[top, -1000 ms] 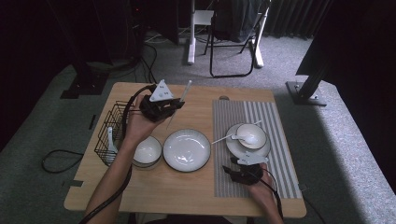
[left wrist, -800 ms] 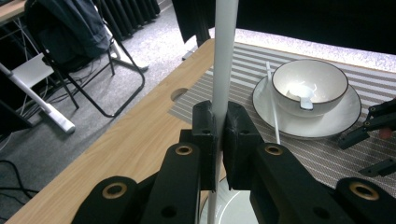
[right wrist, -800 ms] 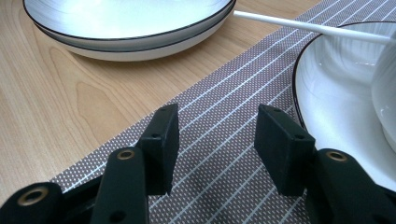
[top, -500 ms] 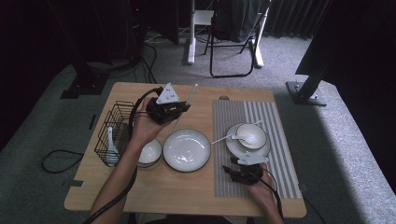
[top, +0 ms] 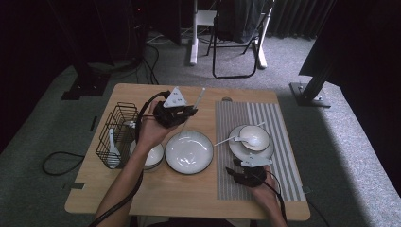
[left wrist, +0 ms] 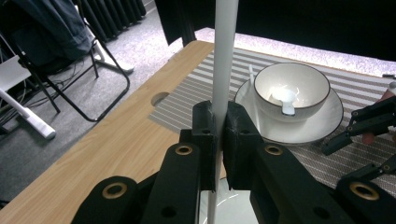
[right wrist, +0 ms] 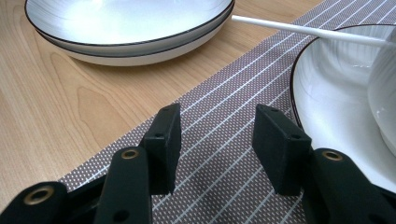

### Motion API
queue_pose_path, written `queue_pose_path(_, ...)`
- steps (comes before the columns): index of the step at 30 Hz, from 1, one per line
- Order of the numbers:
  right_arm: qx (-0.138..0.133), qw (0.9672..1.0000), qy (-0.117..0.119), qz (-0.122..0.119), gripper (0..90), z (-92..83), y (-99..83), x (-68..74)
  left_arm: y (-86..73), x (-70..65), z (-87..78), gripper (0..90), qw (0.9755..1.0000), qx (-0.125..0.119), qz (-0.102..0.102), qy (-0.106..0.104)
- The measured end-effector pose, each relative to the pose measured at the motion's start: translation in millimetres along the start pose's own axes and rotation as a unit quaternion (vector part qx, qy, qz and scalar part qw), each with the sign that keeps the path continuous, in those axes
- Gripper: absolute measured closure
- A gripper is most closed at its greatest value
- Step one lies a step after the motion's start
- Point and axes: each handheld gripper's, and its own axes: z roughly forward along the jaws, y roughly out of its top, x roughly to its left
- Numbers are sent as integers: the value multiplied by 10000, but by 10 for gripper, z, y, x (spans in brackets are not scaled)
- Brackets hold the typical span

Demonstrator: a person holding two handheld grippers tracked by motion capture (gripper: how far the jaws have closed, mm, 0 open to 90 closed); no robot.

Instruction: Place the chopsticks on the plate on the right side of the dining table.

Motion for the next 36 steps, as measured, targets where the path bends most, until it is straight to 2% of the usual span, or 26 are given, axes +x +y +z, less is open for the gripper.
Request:
queue_pose_path(16, -44, 10000, 25, 20, 519, -16, 11, -5, -14, -43, 138, 850, 9999, 22, -39, -163)
queue_pose_path(26, -142, 9998, -75, 127, 522, -84, 42, -52, -13, -75, 206, 850, 9997, 4, -48, -253)
queue_pose_path(36, -94, 9999, -76, 41, 526, -109, 62, -35, -16, -103, 265, 850, 9994, -42, -62, -335)
